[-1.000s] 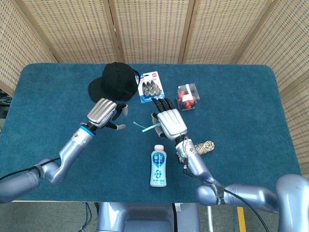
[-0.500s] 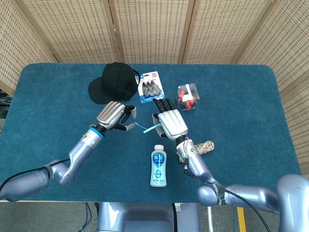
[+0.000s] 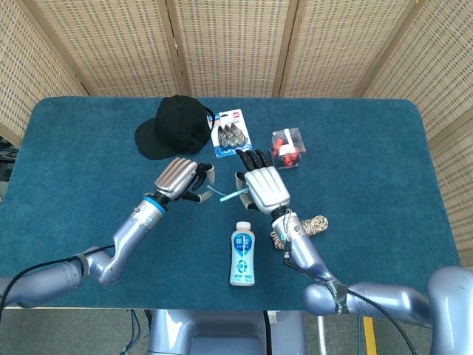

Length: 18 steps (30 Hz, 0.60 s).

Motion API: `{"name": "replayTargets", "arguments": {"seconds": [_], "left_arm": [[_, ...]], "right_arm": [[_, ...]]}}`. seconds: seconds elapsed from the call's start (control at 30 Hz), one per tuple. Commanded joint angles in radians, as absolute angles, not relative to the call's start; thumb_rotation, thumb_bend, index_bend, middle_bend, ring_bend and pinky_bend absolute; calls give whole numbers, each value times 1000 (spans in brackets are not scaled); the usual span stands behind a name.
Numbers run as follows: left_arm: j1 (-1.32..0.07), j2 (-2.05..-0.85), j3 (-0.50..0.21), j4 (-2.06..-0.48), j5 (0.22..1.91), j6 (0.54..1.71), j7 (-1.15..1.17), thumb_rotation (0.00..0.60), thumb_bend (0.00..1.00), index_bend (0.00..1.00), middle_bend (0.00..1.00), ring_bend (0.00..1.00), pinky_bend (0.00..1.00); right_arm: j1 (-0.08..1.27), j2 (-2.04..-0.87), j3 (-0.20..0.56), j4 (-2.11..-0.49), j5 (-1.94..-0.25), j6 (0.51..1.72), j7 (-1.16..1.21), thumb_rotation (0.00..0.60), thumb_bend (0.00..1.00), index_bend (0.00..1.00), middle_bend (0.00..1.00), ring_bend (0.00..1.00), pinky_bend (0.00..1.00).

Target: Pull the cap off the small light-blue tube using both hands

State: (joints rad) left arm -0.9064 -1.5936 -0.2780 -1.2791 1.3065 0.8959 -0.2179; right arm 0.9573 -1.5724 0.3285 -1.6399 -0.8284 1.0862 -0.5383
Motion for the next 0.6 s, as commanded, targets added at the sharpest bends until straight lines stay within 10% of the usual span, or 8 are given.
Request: {"name": "replayTargets", "arguments": {"seconds": [0.03, 0.6], "left_arm": [[-907, -1604, -278, -1270, 1314, 907, -235, 600, 297, 564, 851, 839, 815], [-913, -1575, -271, -1264, 1330, 870, -377, 600, 316, 560, 850, 839, 815]], "right_arm": [[955, -1569, 328, -1644, -825, 1086, -535, 600, 620, 642, 49, 0, 0], [950, -1552, 327, -1658, -816, 1082, -511, 600, 620, 642, 49, 0, 0]]}}
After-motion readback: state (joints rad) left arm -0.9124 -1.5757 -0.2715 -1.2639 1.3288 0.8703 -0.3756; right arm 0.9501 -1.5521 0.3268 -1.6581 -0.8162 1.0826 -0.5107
